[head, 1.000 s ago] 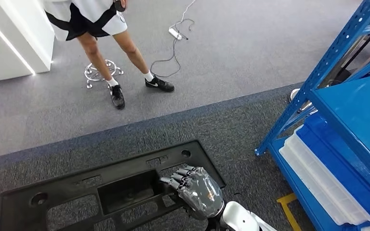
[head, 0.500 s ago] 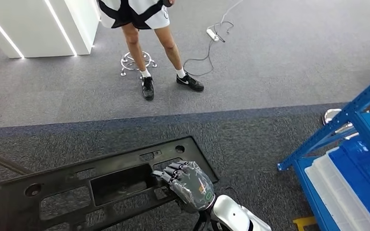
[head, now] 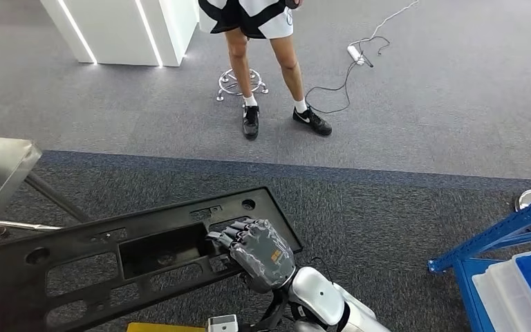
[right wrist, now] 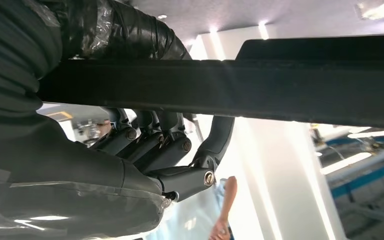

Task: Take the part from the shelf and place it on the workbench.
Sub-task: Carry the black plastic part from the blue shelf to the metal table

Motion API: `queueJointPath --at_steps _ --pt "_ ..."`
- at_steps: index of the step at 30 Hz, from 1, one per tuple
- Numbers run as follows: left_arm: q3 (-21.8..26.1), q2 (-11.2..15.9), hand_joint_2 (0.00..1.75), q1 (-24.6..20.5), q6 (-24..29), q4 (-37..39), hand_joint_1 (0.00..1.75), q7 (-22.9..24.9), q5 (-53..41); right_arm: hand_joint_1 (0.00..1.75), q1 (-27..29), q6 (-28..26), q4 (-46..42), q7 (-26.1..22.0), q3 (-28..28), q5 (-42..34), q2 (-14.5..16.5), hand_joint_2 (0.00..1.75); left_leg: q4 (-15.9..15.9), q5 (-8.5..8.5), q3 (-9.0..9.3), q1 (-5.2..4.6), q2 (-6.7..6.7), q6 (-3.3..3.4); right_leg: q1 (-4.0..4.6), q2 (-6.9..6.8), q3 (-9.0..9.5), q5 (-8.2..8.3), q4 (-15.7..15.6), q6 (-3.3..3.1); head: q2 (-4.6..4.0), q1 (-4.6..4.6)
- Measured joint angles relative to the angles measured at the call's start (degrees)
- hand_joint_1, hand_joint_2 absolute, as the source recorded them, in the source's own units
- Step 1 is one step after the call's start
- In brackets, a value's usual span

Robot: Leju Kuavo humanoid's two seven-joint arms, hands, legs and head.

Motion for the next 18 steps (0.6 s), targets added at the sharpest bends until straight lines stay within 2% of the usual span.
queueJointPath --at_steps 2,3,4,5,6,7,8,10,11,12,14,15,16,18 --pt "0.0 0.0 1.75 -0.1 -0.1 0.0 0.00 -0.3 0.0 1.75 -0.2 0.0 0.1 0.1 0.0 0.0 0.3 1.75 5.3 -3.11 -2.37 -0.13 3.75 -0.39 0.07 -1.64 0.03 0.23 -0.3 -0.60 0.00 -0.11" --pt "0.0 0.0 1.75 -0.2 -0.2 0.0 0.00 -0.4 0.0 1.75 -0.2 0.1 0.1 0.1 0.0 -0.1 0.3 1.75 9.3 -5.16 -4.24 -0.14 4.93 -0.58 0.22 -2.56 -0.04 0.23 -0.3 -0.77 0.00 -0.15" --pt "0.0 0.0 1.75 -0.2 -0.3 0.0 0.00 -0.6 0.0 1.75 -0.2 0.2 0.3 0.1 0.0 -0.1 0.3 1.75 13.0 -6.66 -5.91 -0.09 5.26 -0.70 0.34 -3.50 -0.14 0.19 -0.3 -0.83 0.00 -0.15" --pt "0.1 0.0 1.75 -0.2 -0.4 0.0 0.00 -0.7 0.1 1.75 -0.2 0.3 0.4 0.1 0.1 -0.1 0.4 1.75 15.4 -7.32 -6.90 -0.05 5.36 -0.76 0.45 -4.42 -0.21 0.13 -0.2 -0.88 0.00 -0.15" --pt "0.1 0.0 1.75 -0.2 -0.5 0.0 0.00 -0.7 0.1 1.75 -0.2 0.4 0.5 0.2 0.1 -0.1 0.4 1.75 15.6 -6.89 -6.79 -0.03 5.42 -0.75 0.52 -5.26 -0.23 0.07 -0.2 -0.91 0.00 -0.15" --pt "0.1 0.0 1.75 -0.1 -0.6 0.0 0.00 -0.7 0.2 1.75 -0.3 0.4 0.5 0.2 0.2 -0.1 0.4 1.75 13.3 -5.48 -5.44 -0.04 5.61 -0.65 0.57 -6.00 -0.20 0.00 -0.1 -0.88 0.00 -0.15" --pt "0.1 0.0 1.75 0.0 -0.6 0.0 0.00 -0.7 0.2 1.75 -0.4 0.5 0.6 0.2 0.2 -0.1 0.5 1.75 9.4 -3.56 -3.16 -0.10 6.19 -0.43 0.62 -6.66 -0.09 -0.09 -0.1 -0.79 0.00 -0.16" --pt "0.3 0.0 1.75 -0.1 -0.6 0.0 0.00 -0.8 0.2 1.75 -0.6 0.5 0.6 0.2 0.2 -0.1 0.5 1.75 1.7 -1.17 1.01 -0.58 8.29 0.28 0.88 -7.78 0.10 -0.30 -0.1 -0.40 0.00 -0.14" --pt "0.4 0.0 1.75 -0.2 -0.6 0.0 0.00 -0.8 0.2 1.75 -0.7 0.5 0.6 0.3 0.2 -0.1 0.6 1.75 -0.3 -0.78 1.97 -0.84 8.92 0.66 1.02 -8.27 0.15 -0.37 -0.1 -0.12 0.00 -0.13" --pt "0.5 0.0 1.75 -0.2 -0.6 0.0 0.00 -0.8 0.2 1.75 -0.8 0.5 0.6 0.3 0.3 -0.1 0.7 1.75 -1.0 -0.87 2.15 -1.06 9.03 0.99 1.14 -8.77 0.20 -0.40 -0.1 0.16 0.00 -0.11" --pt "0.7 0.0 1.75 -0.1 -0.6 0.0 0.00 -0.8 0.2 1.75 -0.9 0.5 0.6 0.3 0.3 -0.1 0.8 1.75 -1.3 -0.49 2.05 -0.94 7.79 1.64 1.18 -9.30 0.43 -0.55 -0.2 0.82 0.00 -0.10" --pt "0.7 0.0 1.75 0.0 -0.6 0.0 0.00 -0.8 0.2 1.75 -1.0 0.5 0.6 0.3 0.4 -0.1 0.9 1.75 -1.6 -0.30 2.13 -0.77 7.24 1.96 1.10 -8.41 0.40 -1.02 0.2 1.14 0.00 -0.09" --pt "0.8 -0.1 1.75 0.0 -0.6 0.0 0.00 -0.8 0.2 1.75 -1.1 0.5 0.6 0.3 0.4 -0.1 0.9 1.75 -1.8 -0.08 2.21 -0.59 6.74 2.32 0.98 -6.96 -0.08 -2.04 1.5 1.39 0.00 -0.08" --pt "0.9 -0.1 1.75 -0.1 -0.6 0.0 0.00 -0.7 0.3 1.75 -1.1 0.5 0.7 0.3 0.4 -0.1 0.9 1.75 -2.0 0.17 2.16 -0.48 5.68 2.80 0.71 -3.77 -2.84 -5.57 7.5 1.62 0.00 -0.06"
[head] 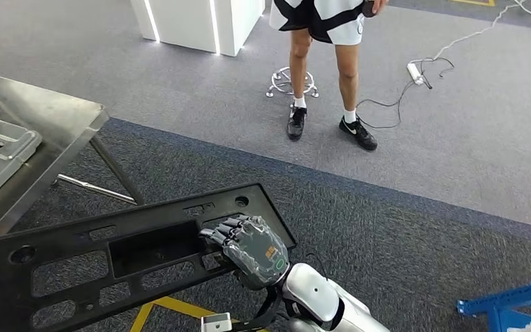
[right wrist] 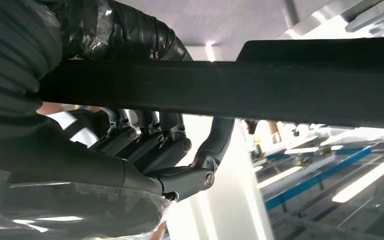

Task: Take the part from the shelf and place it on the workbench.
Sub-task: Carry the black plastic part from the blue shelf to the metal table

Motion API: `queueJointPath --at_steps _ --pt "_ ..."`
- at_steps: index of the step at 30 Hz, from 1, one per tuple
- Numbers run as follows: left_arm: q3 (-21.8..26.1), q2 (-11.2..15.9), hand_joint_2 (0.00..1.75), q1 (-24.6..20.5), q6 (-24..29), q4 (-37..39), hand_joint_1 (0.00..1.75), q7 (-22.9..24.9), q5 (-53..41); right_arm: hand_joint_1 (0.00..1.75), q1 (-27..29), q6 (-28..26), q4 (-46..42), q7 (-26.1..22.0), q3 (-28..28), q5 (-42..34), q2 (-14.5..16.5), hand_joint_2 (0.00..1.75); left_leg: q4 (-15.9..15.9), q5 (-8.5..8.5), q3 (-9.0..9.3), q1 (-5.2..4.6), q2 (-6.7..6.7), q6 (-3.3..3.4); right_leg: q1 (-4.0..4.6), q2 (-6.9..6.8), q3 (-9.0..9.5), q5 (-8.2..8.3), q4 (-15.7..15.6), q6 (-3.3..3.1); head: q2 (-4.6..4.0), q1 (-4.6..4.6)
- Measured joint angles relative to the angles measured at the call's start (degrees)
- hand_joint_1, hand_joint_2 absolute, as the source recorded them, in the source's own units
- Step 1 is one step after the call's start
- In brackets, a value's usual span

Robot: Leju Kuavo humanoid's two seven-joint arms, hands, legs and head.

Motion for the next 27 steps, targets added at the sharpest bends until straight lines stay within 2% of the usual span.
queueJointPath --at_steps 1,2,3,4,5,7,8,9,11,12,13,15,17,18,19,20,22,23,24,26,27 --pt "0.0 0.0 1.75 -0.1 0.0 0.0 0.00 0.1 0.1 1.75 0.0 0.0 0.1 0.0 0.0 0.0 0.0 1.75 0.0 0.05 -0.11 -0.03 -0.65 0.14 -0.06 0.66 -1.89 -1.69 3.8 0.04 0.00 0.01" --pt "0.0 0.0 1.75 -0.2 0.0 0.0 0.00 0.3 0.1 1.75 0.1 0.0 0.3 0.0 0.1 0.0 -0.1 1.75 0.1 0.08 -0.18 -0.05 -1.42 0.19 -0.09 0.90 -3.39 -2.55 6.7 0.09 0.00 0.01" --pt "0.1 0.0 1.75 -0.2 0.1 0.0 0.00 0.5 0.2 1.75 0.1 0.0 0.4 0.0 0.1 0.0 -0.2 1.75 0.2 0.08 -0.22 -0.07 -2.24 0.20 -0.13 1.00 -4.05 -2.23 7.7 0.12 0.00 0.01" --pt "0.1 0.0 1.75 -0.2 0.1 0.0 0.00 0.8 0.2 1.75 0.1 0.0 0.5 0.0 0.1 0.0 -0.2 1.75 0.3 0.06 -0.23 -0.06 -3.11 0.16 -0.19 1.14 -3.60 -0.72 6.5 0.08 0.00 0.01" --pt "0.1 0.0 1.75 -0.2 0.2 0.0 0.00 1.0 0.2 1.75 0.1 0.0 0.6 0.1 0.1 0.0 -0.2 1.75 0.5 0.01 -0.22 -0.05 -3.95 0.09 -0.27 1.58 -2.21 1.55 3.4 -0.04 0.00 0.01" --pt "0.1 -0.1 1.75 -0.2 0.2 0.0 0.00 1.4 0.2 1.75 0.1 0.0 0.6 0.1 0.1 0.0 -0.3 1.75 1.0 -0.11 -0.45 -0.04 -5.45 -0.21 -0.53 4.08 0.89 4.82 -3.8 -0.38 0.00 0.00" --pt "0.1 -0.2 1.75 -0.2 0.3 0.0 0.00 1.5 0.2 1.75 0.1 0.0 0.6 0.1 0.2 0.0 -0.3 1.75 1.2 -0.09 -0.71 -0.01 -6.09 -0.48 -0.57 5.07 1.76 5.43 -5.9 -0.49 0.00 -0.01" --pt "0.1 -0.2 1.75 -0.2 0.3 0.0 0.00 1.5 0.2 1.75 0.1 0.0 0.6 0.1 0.2 0.0 -0.3 1.75 1.2 -0.01 -1.00 0.03 -6.69 -0.82 -0.54 5.67 2.04 5.39 -6.8 -0.57 0.00 0.00" --pt "0.1 -0.2 1.75 0.0 0.3 0.0 0.00 1.6 0.2 1.75 0.0 0.0 0.6 0.1 0.2 0.1 -0.3 1.75 1.1 0.20 -1.42 0.19 -7.63 -1.58 -0.46 4.69 2.13 5.55 -7.2 -0.85 0.00 0.02" --pt "0.1 -0.2 1.75 0.1 0.4 0.0 0.00 1.6 0.2 1.75 0.0 0.0 0.6 0.2 0.2 0.1 -0.3 1.75 1.4 -0.03 -1.62 0.14 -6.78 -1.91 -0.54 4.04 2.32 5.68 -7.5 -1.16 0.00 -0.04" --pt "0.1 -0.2 1.75 0.1 0.4 0.0 0.00 1.7 0.2 1.75 -0.1 0.0 0.6 0.2 0.2 0.1 -0.2 1.75 2.6 -0.78 -2.16 0.08 -5.30 -2.18 -0.66 3.27 2.53 5.82 -7.8 -1.54 0.00 -0.12" --pt "0.1 -0.2 1.75 0.0 0.5 0.0 0.00 1.8 0.2 1.75 -0.1 0.0 0.6 0.2 0.2 0.1 -0.2 1.75 8.0 -3.81 -4.70 0.03 -1.74 -2.67 -0.68 1.59 2.83 5.90 -8.2 -2.14 0.00 -0.27" --pt "0.1 -0.2 1.75 -0.2 0.6 0.0 0.00 2.0 0.2 1.75 0.0 0.0 0.7 0.3 0.2 0.1 -0.2 1.75 14.7 -6.60 -7.97 0.27 -0.66 -3.08 -0.56 -0.15 2.83 5.74 -8.2 -2.32 0.00 -0.28" --pt "0.1 -0.2 1.75 -0.2 0.7 0.0 0.00 2.0 0.1 1.75 0.0 0.0 0.7 0.3 0.2 0.1 -0.2 1.75 16.1 -6.72 -8.64 0.38 -0.47 -3.24 -0.53 -1.01 2.84 5.63 -8.1 -2.29 0.00 -0.28" --pt "0.1 -0.2 1.75 -0.1 0.6 0.0 0.00 2.1 0.0 1.75 0.0 0.0 0.7 0.3 0.2 0.2 -0.2 1.75 15.4 -5.79 -8.19 0.47 -0.26 -3.32 -0.53 -1.79 2.89 5.48 -8.0 -2.20 0.00 -0.29" --pt "0.1 -0.2 1.75 -0.1 0.4 0.0 0.00 2.1 -0.2 1.75 0.0 0.0 0.6 0.4 0.2 0.3 -0.2 1.75 12.5 -4.04 -6.64 0.52 0.18 -3.28 -0.54 -2.51 3.00 5.29 -7.9 -2.04 0.00 -0.29" --pt "0.1 -0.1 1.75 -0.1 -0.1 0.0 0.00 2.1 -0.9 1.75 0.6 -0.2 -0.1 0.6 0.2 0.7 -0.7 1.75 5.1 -1.21 -2.61 0.24 2.46 -2.89 -0.37 -3.84 3.33 4.79 -7.7 -1.51 0.00 -0.30" --pt "0.1 -0.1 1.75 -0.1 -0.4 0.0 0.00 2.0 -1.2 1.75 1.2 -0.3 -0.8 0.6 0.0 1.0 -1.2 1.75 2.7 -0.63 -1.33 0.01 3.30 -2.53 -0.22 -4.44 3.51 4.58 -7.7 -1.20 0.00 -0.26" --pt "0.0 -0.1 1.75 -0.1 -0.7 0.0 0.00 2.0 -1.5 1.75 2.1 -0.6 -1.8 0.5 -0.2 1.4 -1.9 1.75 1.6 -0.63 -0.82 -0.23 3.71 -2.22 -0.03 -5.02 3.68 4.42 -7.7 -0.90 0.00 -0.24" --pt "0.0 -0.1 1.75 0.1 -1.0 0.0 0.00 1.8 -1.8 1.75 4.0 -1.1 -3.6 0.3 -0.7 2.0 -3.7 1.75 1.5 -0.63 -0.87 -0.38 2.58 -1.58 0.16 -6.09 4.09 4.29 -7.9 -0.38 0.00 -0.19" --pt "0.0 -0.1 1.75 0.2 -1.0 0.0 0.00 1.7 -1.9 1.75 4.8 -1.3 -4.5 0.1 -1.0 2.1 -4.6 1.75 1.3 -0.54 -0.79 -0.26 1.99 -1.29 0.07 -5.75 4.29 4.00 -7.8 -0.08 0.00 -0.19"
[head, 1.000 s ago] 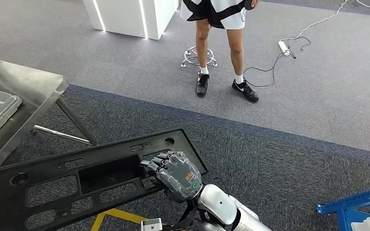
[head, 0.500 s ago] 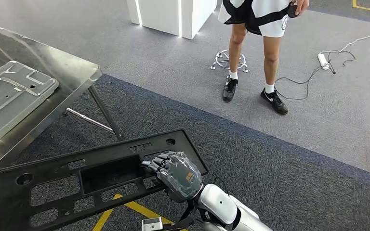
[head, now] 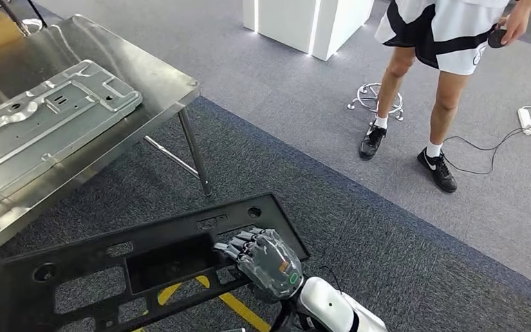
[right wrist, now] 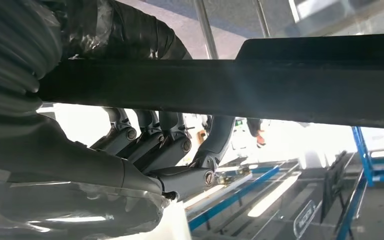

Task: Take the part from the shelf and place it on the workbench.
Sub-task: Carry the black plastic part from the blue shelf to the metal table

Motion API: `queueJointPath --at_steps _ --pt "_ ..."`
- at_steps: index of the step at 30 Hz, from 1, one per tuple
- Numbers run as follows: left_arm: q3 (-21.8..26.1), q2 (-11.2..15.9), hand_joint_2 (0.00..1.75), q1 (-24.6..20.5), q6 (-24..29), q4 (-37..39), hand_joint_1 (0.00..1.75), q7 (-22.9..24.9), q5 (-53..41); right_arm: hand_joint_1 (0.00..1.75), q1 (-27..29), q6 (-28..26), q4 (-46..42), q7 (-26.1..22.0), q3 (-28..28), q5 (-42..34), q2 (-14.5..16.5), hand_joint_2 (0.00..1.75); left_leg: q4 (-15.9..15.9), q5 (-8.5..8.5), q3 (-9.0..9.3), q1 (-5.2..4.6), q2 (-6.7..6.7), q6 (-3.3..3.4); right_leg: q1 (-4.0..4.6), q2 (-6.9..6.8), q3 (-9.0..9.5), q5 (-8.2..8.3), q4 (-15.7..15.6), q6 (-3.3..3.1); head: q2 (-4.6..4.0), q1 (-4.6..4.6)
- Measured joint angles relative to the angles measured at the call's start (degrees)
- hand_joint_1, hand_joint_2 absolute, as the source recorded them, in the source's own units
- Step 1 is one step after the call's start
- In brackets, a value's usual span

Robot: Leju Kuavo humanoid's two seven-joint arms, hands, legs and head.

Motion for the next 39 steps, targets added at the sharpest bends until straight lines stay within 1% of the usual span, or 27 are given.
queueJointPath --at_steps 2,3,4,5,6,7,8,9,10,11,13,15,17,19,21,22,23,24,26,28,30,32,34,36,37,38,39 --pt "0.0 0.0 1.75 0.1 0.0 0.0 0.00 -0.2 -0.1 1.75 1.4 -0.6 -1.7 -0.2 -0.7 0.1 -2.0 1.75 -0.4 0.21 0.21 0.29 -1.13 0.75 -0.31 2.85 -0.92 -2.00 2.6 0.43 0.00 0.01" --pt "0.0 0.0 1.75 0.0 0.0 0.0 0.00 -0.2 -0.2 1.75 2.2 -1.1 -2.6 -0.2 -1.1 0.0 -3.1 1.75 -0.6 0.29 0.26 0.38 -1.74 1.05 -0.44 4.76 -2.38 -3.81 5.8 0.55 0.00 0.01" --pt "0.0 0.0 1.75 -0.1 0.0 0.0 0.00 -0.3 -0.2 1.75 2.9 -1.4 -3.4 -0.2 -1.4 0.0 -4.2 1.75 -0.6 0.30 0.23 0.34 -2.42 1.26 -0.42 6.00 -4.38 -5.68 9.7 0.57 0.00 0.02" --pt "0.0 0.0 1.75 -0.1 0.0 0.0 0.00 -0.3 -0.2 1.75 3.6 -1.7 -3.9 -0.2 -1.6 -0.1 -5.2 1.75 -0.5 0.31 0.21 0.27 -3.20 1.37 -0.38 6.56 -6.37 -7.04 13.4 0.58 0.00 0.03" --pt "0.0 0.0 1.75 -0.1 0.0 0.0 0.00 -0.2 -0.2 1.75 4.2 -1.7 -4.4 -0.2 -1.8 -0.1 -6.1 1.75 -0.5 0.30 0.21 0.19 -4.00 1.41 -0.32 6.78 -7.74 -7.39 15.7 0.56 0.00 0.03" --pt "0.0 0.0 1.75 -0.1 0.0 0.0 0.00 -0.1 -0.2 1.75 4.8 -1.7 -4.8 -0.1 -1.9 -0.2 -6.8 1.75 -0.4 0.30 0.23 0.13 -4.84 1.42 -0.29 6.90 -8.15 -6.53 15.9 0.48 0.00 0.02" --pt "0.0 0.0 1.75 -0.1 0.0 0.0 0.00 0.0 -0.3 1.75 5.3 -1.7 -5.3 -0.1 -2.1 -0.2 -7.4 1.75 -0.3 0.29 0.26 0.10 -5.68 1.40 -0.29 7.12 -7.49 -4.65 13.8 0.33 0.00 0.02" --pt "0.0 0.0 1.75 -0.1 0.0 0.0 0.00 0.2 -0.3 1.75 5.7 -1.7 -5.9 0.0 -2.3 -0.2 -7.9 1.75 -0.2 0.27 0.28 0.09 -6.50 1.36 -0.31 7.81 -5.94 -2.23 10.1 0.13 0.00 0.02" --pt "0.0 0.0 1.75 -0.1 0.0 0.0 0.00 0.4 -0.4 1.75 6.0 -1.7 -6.5 0.1 -2.5 -0.3 -8.4 1.75 0.0 0.23 0.21 0.02 -7.27 1.26 -0.38 9.20 -4.29 -0.39 6.2 -0.09 0.00 0.02" --pt "0.0 0.0 1.75 -0.2 0.0 0.0 0.00 0.6 -0.4 1.75 6.3 -1.6 -7.1 0.3 -2.7 -0.3 -8.9 1.75 0.1 0.21 0.08 -0.01 -7.99 1.10 -0.47 10.37 -3.02 0.80 3.1 -0.23 0.00 0.02" --pt "0.0 0.0 1.75 -0.2 0.0 0.0 0.00 0.9 -0.5 1.75 7.1 -1.6 -8.2 0.5 -3.2 -0.4 -9.9 1.75 0.2 0.32 -0.33 0.08 -9.25 0.57 -0.41 11.51 -2.07 1.08 0.7 -0.40 0.00 0.01" --pt "0.0 0.1 1.75 0.0 -0.1 0.0 0.00 1.1 -0.6 1.75 7.9 -1.7 -9.2 0.5 -3.8 -0.4 -10.9 1.75 0.2 0.42 -0.69 0.23 -9.96 -0.08 -0.47 10.14 -1.79 1.28 0.2 -0.77 0.00 0.01" --pt "0.0 0.2 1.75 0.1 -0.2 0.0 0.00 1.0 -0.7 1.75 8.8 -1.7 -10.1 0.6 -4.5 -0.4 -11.6 1.75 2.2 -0.93 -1.63 0.11 -7.39 -0.68 -0.71 8.68 -1.37 1.50 -0.3 -1.34 0.00 -0.09" --pt "0.0 0.3 1.75 -0.1 -0.3 0.0 0.00 0.9 -0.8 1.75 9.8 -1.7 -11.0 0.8 -5.2 -0.3 -12.2 1.75 8.1 -4.22 -4.32 0.19 -3.84 -1.26 -0.60 7.05 -1.10 1.43 -0.5 -1.75 0.00 -0.18" --pt "0.0 0.3 1.75 -0.2 -0.5 0.0 0.00 0.7 -1.0 1.75 10.6 -1.6 -11.5 0.9 -5.8 0.0 -12.7 1.75 14.3 -6.62 -7.27 0.45 -2.65 -1.70 -0.44 5.20 -1.03 1.21 -0.4 -1.96 0.00 -0.18" --pt "0.0 0.3 1.75 -0.2 -0.5 0.0 0.00 0.7 -1.1 1.75 11.0 -1.6 -11.7 1.0 -6.0 0.2 -12.8 1.75 15.2 -6.46 -7.62 0.50 -2.38 -1.79 -0.41 4.34 -0.98 1.07 -0.3 -1.94 0.00 -0.18" --pt "0.0 0.3 1.75 -0.2 -0.6 0.0 0.00 0.7 -1.1 1.75 11.2 -1.5 -11.8 1.0 -6.2 0.4 -13.0 1.75 13.9 -5.36 -6.90 0.52 -2.10 -1.78 -0.39 3.57 -0.90 0.91 -0.2 -1.86 0.00 -0.19" --pt "0.0 0.3 1.75 -0.1 -0.7 0.0 0.00 0.7 -1.2 1.75 11.5 -1.5 -12.1 1.0 -6.5 0.6 -13.0 1.75 10.6 -3.54 -5.05 0.48 -1.46 -1.62 -0.38 2.86 -0.74 0.72 -0.1 -1.73 0.00 -0.19" --pt "0.0 0.4 1.75 -0.2 -0.7 0.0 0.00 0.7 -1.3 1.75 11.7 -1.4 -12.5 1.0 -7.0 0.8 -13.1 1.75 3.3 -1.08 -1.03 -0.03 1.13 -0.85 -0.19 1.62 -0.34 0.31 -0.1 -1.30 0.00 -0.19" --pt "0.0 0.4 1.75 -0.3 -0.8 0.0 0.00 0.7 -1.4 1.75 11.9 -1.4 -12.9 1.0 -7.4 0.9 -13.2 1.75 0.2 -0.60 0.51 -0.60 2.27 0.02 0.02 0.52 0.02 0.08 -0.2 -0.76 0.00 -0.18" --pt "0.0 0.4 1.75 -0.3 -0.9 0.0 0.00 0.7 -1.5 1.75 12.0 -1.3 -13.2 1.1 -7.7 1.0 -13.3 1.75 -0.2 -0.31 0.45 -0.54 0.85 0.70 0.06 -0.22 0.42 -0.07 -0.4 -0.15 0.00 -0.17" --pt "0.0 0.4 1.75 -0.2 -1.1 0.0 0.00 0.7 -1.6 1.75 12.3 -1.1 -13.6 1.1 -8.2 1.2 -13.5 1.75 -0.9 0.10 0.75 -0.22 -0.42 1.39 -0.13 1.88 0.17 -1.39 0.9 0.37 0.00 -0.15" --pt "0.0 0.4 1.75 -0.3 -1.2 0.0 0.00 0.7 -1.7 1.75 12.7 -1.0 -13.8 1.1 -8.8 1.4 -13.7 1.75 -1.3 0.44 0.93 -0.09 -1.64 1.89 -0.33 5.21 -2.30 -4.68 6.4 0.57 0.00 -0.12" --pt "-0.1 0.4 1.75 -0.5 -1.2 0.0 0.00 0.7 -1.7 1.75 13.2 -0.9 -14.0 1.1 -9.0 1.4 -13.8 1.75 -1.3 0.53 0.83 -0.17 -3.13 2.12 -0.36 6.42 -5.78 -7.37 13.1 0.69 0.00 -0.11" --pt "-0.1 0.4 1.75 -0.6 -1.3 0.0 0.00 0.7 -1.7 1.75 13.5 -0.8 -14.0 1.1 -9.1 1.4 -13.9 1.75 -1.2 0.53 0.82 -0.20 -3.97 2.15 -0.40 6.59 -6.73 -7.34 14.6 0.75 0.00 -0.12" --pt "-0.1 0.4 1.75 -0.6 -1.3 0.0 0.00 0.6 -1.7 1.75 13.7 -0.8 -14.0 1.1 -9.3 1.4 -14.0 1.75 -1.1 0.50 0.81 -0.19 -4.89 2.12 -0.48 6.72 -6.76 -6.15 14.1 0.80 0.00 -0.12" --pt "-0.1 0.4 1.75 -0.6 -1.3 0.0 0.00 0.6 -1.7 1.75 13.8 -0.7 -14.1 1.1 -9.4 1.4 -14.1 1.75 -0.9 0.44 0.82 -0.15 -5.80 2.02 -0.63 7.08 -5.80 -4.06 11.5 0.82 0.00 -0.13"
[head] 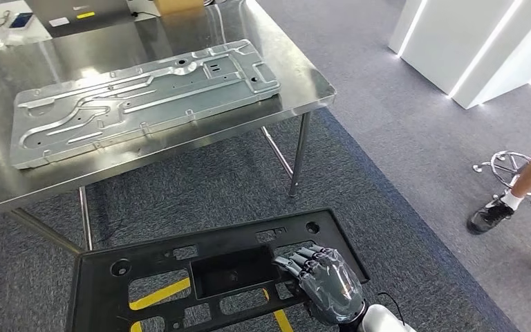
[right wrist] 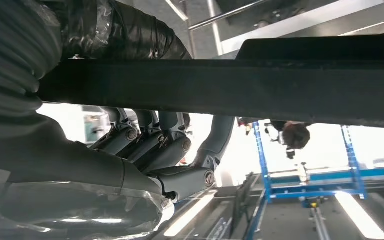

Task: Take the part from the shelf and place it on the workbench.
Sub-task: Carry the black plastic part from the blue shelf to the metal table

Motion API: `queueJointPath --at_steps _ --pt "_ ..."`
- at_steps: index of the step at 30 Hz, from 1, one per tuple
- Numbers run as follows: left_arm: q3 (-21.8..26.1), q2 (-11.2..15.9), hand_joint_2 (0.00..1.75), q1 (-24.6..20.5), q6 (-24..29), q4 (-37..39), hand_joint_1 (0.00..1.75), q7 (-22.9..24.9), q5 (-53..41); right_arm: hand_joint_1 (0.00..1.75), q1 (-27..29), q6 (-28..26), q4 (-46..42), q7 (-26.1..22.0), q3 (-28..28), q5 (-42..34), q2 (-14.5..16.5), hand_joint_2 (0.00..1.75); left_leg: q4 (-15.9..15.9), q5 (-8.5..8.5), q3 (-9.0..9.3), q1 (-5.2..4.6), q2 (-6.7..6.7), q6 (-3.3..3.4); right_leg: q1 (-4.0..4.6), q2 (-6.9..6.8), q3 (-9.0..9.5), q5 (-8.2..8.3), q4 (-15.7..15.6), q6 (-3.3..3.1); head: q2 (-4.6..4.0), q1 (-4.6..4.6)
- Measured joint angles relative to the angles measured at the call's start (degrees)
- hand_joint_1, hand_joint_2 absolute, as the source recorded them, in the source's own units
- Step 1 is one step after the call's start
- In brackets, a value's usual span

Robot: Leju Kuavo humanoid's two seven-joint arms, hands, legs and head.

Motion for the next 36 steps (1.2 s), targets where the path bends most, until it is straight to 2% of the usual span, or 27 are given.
queueJointPath --at_steps 2,4,6,7,9,10,11,12,13,14,15,16,17,19,20,21,22,24,26,27,28,29,30,31,33,34,36 --pt "0.0 0.0 1.75 0.1 0.0 0.0 0.00 -0.1 0.0 1.75 0.2 0.0 -0.2 0.0 -0.4 0.0 -0.1 1.75 0.7 -0.24 -0.27 0.01 -1.60 -0.40 -0.49 2.69 2.83 3.68 -7.1 -0.02 0.00 0.00" --pt "0.0 0.0 1.75 0.0 0.0 0.0 0.00 -0.1 0.0 1.75 0.4 0.0 -0.5 0.0 -0.5 0.0 -0.2 1.75 1.2 -0.24 -0.94 -0.02 -2.97 -1.01 -0.69 4.83 4.10 4.63 -10.5 -0.23 0.00 -0.01" --pt "0.0 0.0 1.75 0.2 0.0 0.0 0.00 -0.2 0.0 1.75 0.5 0.0 -0.6 0.0 -0.5 0.0 -0.3 1.75 1.1 0.03 -1.50 0.14 -4.25 -1.69 -0.51 4.03 4.13 4.61 -10.7 -0.77 0.00 -0.02" --pt "0.0 0.0 1.75 0.3 0.0 0.0 0.00 -0.2 0.0 1.75 0.5 0.0 -0.6 0.0 -0.6 0.0 -0.3 1.75 1.4 -0.05 -1.68 0.19 -3.79 -1.97 -0.49 3.33 4.25 4.73 -10.9 -1.16 0.00 -0.02" --pt "0.0 0.1 1.75 0.4 0.0 0.0 0.00 -0.2 0.0 1.75 0.5 0.0 -0.7 0.0 -0.6 0.0 -0.3 1.75 4.2 -1.80 -3.01 0.12 -0.44 -2.41 -0.50 1.73 4.62 4.90 -11.4 -2.08 0.00 -0.04" --pt "0.0 0.1 1.75 0.4 0.0 0.0 0.00 -0.2 0.0 1.75 0.5 0.0 -0.8 0.0 -0.7 0.0 -0.4 1.75 7.4 -3.52 -4.42 0.12 1.63 -2.58 -0.35 0.86 4.74 4.89 -11.6 -2.41 0.00 -0.06" --pt "0.0 0.1 1.75 0.3 0.0 0.0 0.00 -0.2 0.0 1.75 0.6 0.0 -0.9 0.0 -0.7 0.0 -0.4 1.75 11.3 -5.46 -6.32 0.18 2.84 -2.77 -0.17 -0.07 4.79 4.83 -11.6 -2.64 0.00 -0.07" --pt "0.0 0.1 1.75 0.2 0.0 0.0 0.00 -0.2 0.0 1.75 0.6 0.0 -1.0 0.0 -0.7 0.0 -0.4 1.75 15.0 -6.96 -8.10 0.31 3.26 -2.92 -0.03 -1.03 4.80 4.75 -11.6 -2.73 0.00 -0.07" --pt "0.0 0.1 1.75 0.2 -0.1 0.0 0.00 -0.2 0.0 1.75 0.7 0.0 -1.0 0.0 -0.7 0.0 -0.4 1.75 17.3 -7.50 -9.12 0.41 3.41 -3.02 0.07 -2.00 4.83 4.66 -11.5 -2.77 0.00 -0.07" --pt "0.0 0.1 1.75 0.2 -0.1 0.0 0.00 -0.2 0.0 1.75 0.7 0.0 -1.0 0.0 -0.7 0.0 -0.4 1.75 17.2 -6.87 -8.94 0.46 3.55 -3.04 0.14 -2.92 4.91 4.55 -11.5 -2.74 0.00 -0.07" --pt "0.0 0.1 1.75 0.3 -0.1 0.0 0.00 -0.2 0.0 1.75 0.7 0.0 -1.0 0.0 -0.7 0.0 -0.4 1.75 14.9 -5.38 -7.61 0.48 3.82 -2.97 0.17 -3.69 5.04 4.43 -11.5 -2.64 0.00 -0.08" --pt "0.0 0.1 1.75 0.3 -0.1 0.0 0.00 -0.2 0.0 1.75 0.7 0.0 -1.0 0.0 -0.7 0.0 -0.4 1.75 10.9 -3.43 -5.29 0.43 4.62 -2.79 0.20 -4.43 5.25 4.28 -11.5 -2.50 0.00 -0.08" --pt "0.0 0.1 1.75 0.3 -0.1 0.0 0.00 -0.2 0.0 1.75 0.7 0.0 -1.0 0.0 -0.7 0.0 -0.4 1.75 6.8 -2.21 -2.99 0.14 6.11 -2.52 0.32 -5.07 5.46 4.09 -11.4 -2.28 0.00 -0.07" --pt "0.0 0.1 1.75 0.2 -0.1 0.0 0.00 -0.3 0.0 1.75 0.7 0.0 -1.0 0.0 -0.7 0.0 -0.4 1.75 1.8 -1.24 -0.39 -0.46 8.05 -1.80 0.60 -6.27 5.76 3.80 -11.5 -1.74 0.00 -0.04" --pt "0.0 0.1 1.75 0.1 -0.2 0.0 0.00 -0.3 0.0 1.75 0.7 0.1 -1.0 0.0 -0.7 0.0 -0.4 1.75 1.2 -1.46 -0.31 -0.73 8.15 -1.49 0.72 -6.88 5.88 3.73 -11.6 -1.47 0.00 -0.03" --pt "0.0 0.1 1.75 0.2 -0.2 0.0 0.00 -0.3 -0.1 1.75 0.7 0.1 -1.0 0.0 -0.7 0.0 -0.4 1.75 1.1 -1.31 -0.38 -0.74 7.32 -1.16 0.78 -7.52 6.08 3.67 -11.7 -1.18 0.00 -0.02" --pt "0.0 0.1 1.75 0.3 -0.3 0.0 0.00 -0.2 -0.1 1.75 0.6 0.2 -1.0 0.0 -0.8 0.0 -0.4 1.75 0.8 -1.14 -0.28 -0.61 6.62 -0.87 0.69 -7.47 6.28 3.46 -11.7 -0.88 0.00 -0.02" --pt "0.0 0.0 1.75 0.4 -0.5 0.0 0.00 -0.2 -0.1 1.75 0.6 0.4 -1.1 0.0 -1.0 0.1 -0.4 1.75 0.1 -0.76 0.08 -0.26 5.30 -0.17 0.46 -4.69 5.61 1.77 -9.5 -0.38 0.00 0.02" --pt "0.0 0.0 1.75 0.3 -0.7 0.0 0.00 0.0 -0.3 1.75 0.9 0.5 -1.2 0.1 -1.2 0.1 -0.4 1.75 -0.1 -0.58 0.19 -0.15 4.02 0.30 0.29 -1.15 2.31 -1.82 -2.8 -0.14 0.00 0.04" --pt "-0.1 0.0 1.75 0.2 -0.8 0.0 0.00 0.0 -0.4 1.75 1.0 0.5 -1.3 0.2 -1.3 0.1 -0.4 1.75 -0.1 -0.58 0.17 -0.19 3.25 0.39 0.29 -0.50 0.25 -3.32 1.1 -0.08 0.00 0.04" --pt "-0.1 0.0 1.75 0.2 -0.9 0.0 0.00 0.1 -0.6 1.75 1.3 0.6 -1.3 0.3 -1.4 0.1 -0.5 1.75 0.0 -0.59 0.17 -0.22 2.47 0.45 0.28 -0.31 -1.31 -3.86 3.8 -0.03 0.00 0.04" --pt "-0.2 0.0 1.75 0.1 -1.0 0.0 0.00 0.2 -0.8 1.75 1.5 0.6 -1.3 0.4 -1.5 0.1 -0.5 1.75 0.1 -0.65 0.20 -0.23 1.82 0.48 0.27 -0.26 -1.96 -3.16 4.4 -0.02 0.00 0.04" --pt "-0.2 0.0 1.75 0.1 -1.0 0.0 0.00 0.3 -0.9 1.75 1.6 0.7 -1.4 0.5 -1.7 0.1 -0.6 1.75 0.3 -0.75 0.27 -0.21 1.19 0.47 0.22 -0.23 -1.56 -1.36 2.8 -0.03 0.00 0.04" --pt "-0.3 0.0 1.75 0.2 -1.0 0.0 0.00 0.3 -0.9 1.75 1.8 0.7 -1.5 0.7 -1.8 0.2 -0.7 1.75 0.5 -0.92 0.38 -0.17 0.73 0.38 0.14 -0.17 -0.25 1.10 -0.7 -0.04 0.00 0.04" --pt "-0.4 0.0 1.75 0.4 -1.2 0.0 0.00 0.3 -1.0 1.75 2.1 1.1 -2.2 1.2 -2.3 0.9 -1.1 1.75 1.0 -1.36 0.39 -0.30 0.00 -0.02 0.06 0.28 2.49 4.36 -7.6 -0.28 0.00 0.03" --pt "-0.4 0.1 1.75 0.4 -1.2 0.0 0.00 0.3 -1.0 1.75 2.5 1.4 -2.8 1.8 -2.7 1.4 -1.3 1.75 1.3 -1.57 0.26 -0.42 -0.21 -0.15 0.02 0.51 3.19 4.98 -9.6 -0.44 0.00 0.02" --pt "-0.4 0.1 1.75 0.5 -1.3 0.0 0.00 0.4 -1.0 1.75 3.8 2.0 -4.0 3.0 -3.8 2.5 -1.7 1.75 1.6 -1.75 0.01 -0.63 -0.38 0.09 0.09 0.77 3.29 5.04 -10.6 -0.77 0.00 -0.01"
